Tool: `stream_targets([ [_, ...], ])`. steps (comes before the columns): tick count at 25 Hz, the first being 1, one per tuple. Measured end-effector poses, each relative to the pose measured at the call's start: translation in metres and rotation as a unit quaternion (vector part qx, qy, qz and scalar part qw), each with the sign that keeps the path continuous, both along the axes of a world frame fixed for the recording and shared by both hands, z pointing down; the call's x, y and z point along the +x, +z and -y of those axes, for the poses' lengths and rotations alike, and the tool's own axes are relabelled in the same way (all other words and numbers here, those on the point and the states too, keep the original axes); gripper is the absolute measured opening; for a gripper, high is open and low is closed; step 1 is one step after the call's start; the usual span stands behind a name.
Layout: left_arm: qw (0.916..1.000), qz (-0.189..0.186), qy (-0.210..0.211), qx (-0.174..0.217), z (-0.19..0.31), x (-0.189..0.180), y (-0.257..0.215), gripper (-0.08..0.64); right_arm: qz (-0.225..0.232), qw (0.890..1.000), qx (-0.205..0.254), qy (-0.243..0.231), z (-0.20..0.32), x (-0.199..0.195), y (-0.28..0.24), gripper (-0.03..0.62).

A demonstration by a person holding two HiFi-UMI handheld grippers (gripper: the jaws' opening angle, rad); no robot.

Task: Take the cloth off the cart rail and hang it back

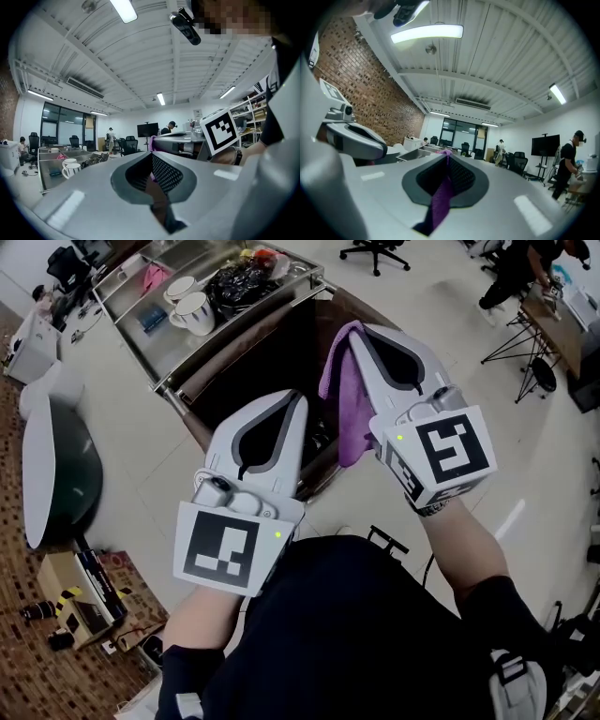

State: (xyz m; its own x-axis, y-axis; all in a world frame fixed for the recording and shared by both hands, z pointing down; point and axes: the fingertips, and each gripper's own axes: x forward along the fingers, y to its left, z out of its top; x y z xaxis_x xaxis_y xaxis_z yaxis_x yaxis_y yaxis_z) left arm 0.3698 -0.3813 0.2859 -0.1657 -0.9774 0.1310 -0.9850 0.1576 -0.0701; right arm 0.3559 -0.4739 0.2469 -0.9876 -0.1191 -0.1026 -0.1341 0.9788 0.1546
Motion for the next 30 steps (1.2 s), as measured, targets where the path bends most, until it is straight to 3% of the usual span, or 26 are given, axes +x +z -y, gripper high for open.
stream_targets([
  [6, 0.9999, -0.015, -0.002, -0.003, 0.001, -0.023, 0.011, -0.005, -0.045, 0.999, -0.015, -0.001, 0.005, -0.038, 0.043, 0.009],
  [12, 0.9996, -0.023, 0.014, -0.005, 0.004, -0.036, 0.02, -0.005, -0.13, 0.991, -0.042, 0.01, 0.017, -0.062, 0.102, 0.016],
  [14, 0.9994, -0.027, 0.021, -0.006, 0.005, -0.04, 0.021, -0.005, -0.15, 0.987, -0.051, 0.01, 0.017, -0.067, 0.115, 0.112],
  [15, 0.9993, -0.029, 0.024, -0.007, 0.005, -0.042, 0.022, -0.005, -0.153, 0.987, -0.053, 0.011, 0.017, -0.069, 0.117, 0.149],
  [21, 0.9981, -0.035, 0.05, -0.009, 0.009, -0.056, 0.031, -0.005, -0.139, 0.988, -0.054, 0.035, 0.02, -0.071, 0.111, 0.153],
  [30, 0.9922, -0.039, 0.118, -0.005, 0.002, -0.05, 0.026, -0.005, -0.109, 0.986, -0.056, 0.11, 0.013, -0.043, 0.087, 0.111],
])
